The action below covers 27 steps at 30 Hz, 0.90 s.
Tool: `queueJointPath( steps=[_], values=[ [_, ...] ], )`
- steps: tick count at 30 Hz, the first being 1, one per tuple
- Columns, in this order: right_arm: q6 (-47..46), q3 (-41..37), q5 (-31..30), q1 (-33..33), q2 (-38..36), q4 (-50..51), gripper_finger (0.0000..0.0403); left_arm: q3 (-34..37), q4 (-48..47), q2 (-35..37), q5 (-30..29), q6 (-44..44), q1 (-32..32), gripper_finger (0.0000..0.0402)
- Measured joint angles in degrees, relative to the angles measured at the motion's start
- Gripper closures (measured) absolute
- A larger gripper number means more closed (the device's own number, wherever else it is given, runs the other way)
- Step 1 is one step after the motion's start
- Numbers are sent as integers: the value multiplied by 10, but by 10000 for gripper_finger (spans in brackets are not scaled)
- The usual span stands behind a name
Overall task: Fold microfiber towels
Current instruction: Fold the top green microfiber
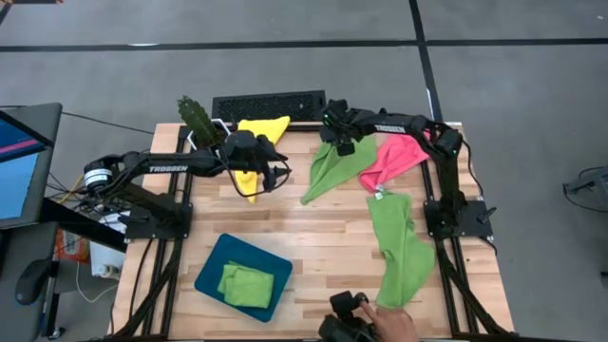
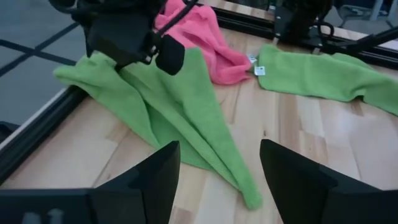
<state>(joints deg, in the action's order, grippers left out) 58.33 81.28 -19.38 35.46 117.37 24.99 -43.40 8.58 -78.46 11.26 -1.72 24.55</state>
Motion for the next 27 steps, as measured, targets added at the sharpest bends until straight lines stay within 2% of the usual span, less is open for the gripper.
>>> queueJointPath(
  steps=[3,5,10,11,15,20,27],
  values=[
    [2,0,0,1,2,2,208,0,0,0,0,0,9,186],
    [2,0,2,2,2,-2,238,0,1,0,0,0,14,186],
    [6,1,2,5,-12,-1,374,0,15,0,-1,-6,22,186],
    [6,1,2,6,-15,0,386,0,19,0,-1,-9,22,186],
    [-23,1,5,3,-29,1,389,0,29,-5,-1,-19,22,186],
    [-61,1,23,-7,-92,20,392,5,60,-26,-15,-34,16,187],
    [-89,1,23,-18,-192,38,395,4,188,-122,-61,-63,-6,187]
  ],
)
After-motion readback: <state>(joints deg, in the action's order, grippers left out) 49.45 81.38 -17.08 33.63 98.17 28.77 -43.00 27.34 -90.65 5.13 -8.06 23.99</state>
